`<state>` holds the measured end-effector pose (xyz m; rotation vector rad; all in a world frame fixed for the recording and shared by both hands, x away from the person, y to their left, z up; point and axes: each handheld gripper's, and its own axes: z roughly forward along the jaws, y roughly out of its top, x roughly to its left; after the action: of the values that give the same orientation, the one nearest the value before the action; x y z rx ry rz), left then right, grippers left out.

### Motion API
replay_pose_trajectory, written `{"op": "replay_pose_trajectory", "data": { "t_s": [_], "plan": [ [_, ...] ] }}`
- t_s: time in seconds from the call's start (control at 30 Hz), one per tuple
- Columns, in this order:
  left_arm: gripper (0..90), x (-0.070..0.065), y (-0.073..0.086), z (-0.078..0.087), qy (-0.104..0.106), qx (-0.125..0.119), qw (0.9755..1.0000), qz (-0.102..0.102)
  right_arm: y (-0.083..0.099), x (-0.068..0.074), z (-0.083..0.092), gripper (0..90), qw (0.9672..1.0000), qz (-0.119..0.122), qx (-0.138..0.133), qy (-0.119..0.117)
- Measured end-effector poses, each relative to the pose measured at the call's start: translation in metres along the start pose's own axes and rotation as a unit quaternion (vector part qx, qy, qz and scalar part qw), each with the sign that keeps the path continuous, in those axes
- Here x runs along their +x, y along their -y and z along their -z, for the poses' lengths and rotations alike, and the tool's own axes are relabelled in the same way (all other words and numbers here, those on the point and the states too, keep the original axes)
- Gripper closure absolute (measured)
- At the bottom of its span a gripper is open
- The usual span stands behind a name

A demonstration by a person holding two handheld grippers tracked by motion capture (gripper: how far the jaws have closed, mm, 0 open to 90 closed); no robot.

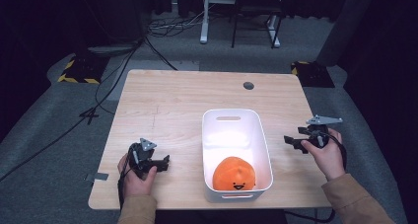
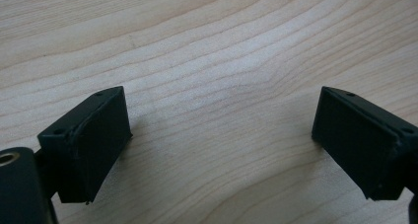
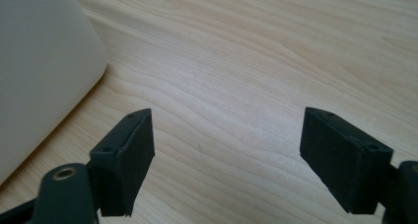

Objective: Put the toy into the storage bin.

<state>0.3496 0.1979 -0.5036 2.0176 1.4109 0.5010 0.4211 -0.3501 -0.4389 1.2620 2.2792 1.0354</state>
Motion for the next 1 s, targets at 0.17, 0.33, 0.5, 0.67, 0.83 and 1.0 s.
{"op": "replay_pose_trajectory", "data": {
  "t_s": [0.17,0.33,0.5,0.67,0.83,1.0],
  "plan": [
    [7.9,0.0,0.0,0.0,0.0,0.0,1.0,0.0,0.012,-0.001,-0.01,19.7,0.9999,-0.008,0.005,0.005],
    [7.9,0.0,0.0,0.0,0.0,0.0,1.0,0.0,0.025,-0.001,-0.018,18.6,0.9998,-0.008,0.014,0.009],
    [7.9,0.0,0.0,0.0,0.0,0.0,1.0,0.0,0.036,0.0,-0.024,17.3,0.9998,-0.001,0.017,0.009],
    [7.9,0.0,0.0,0.0,0.0,0.0,1.0,0.0,0.045,0.001,-0.027,16.6,0.9998,0.013,0.012,0.011],
    [7.9,0.0,0.0,0.0,0.0,0.0,1.0,0.0,0.055,0.001,-0.032,15.4,0.9997,0.02,0.005,0.013],
    [7.9,0.0,0.0,0.0,-0.001,0.0,1.0,0.0,0.058,0.004,-0.032,14.5,0.9994,0.027,-0.005,0.022]
  ]
}}
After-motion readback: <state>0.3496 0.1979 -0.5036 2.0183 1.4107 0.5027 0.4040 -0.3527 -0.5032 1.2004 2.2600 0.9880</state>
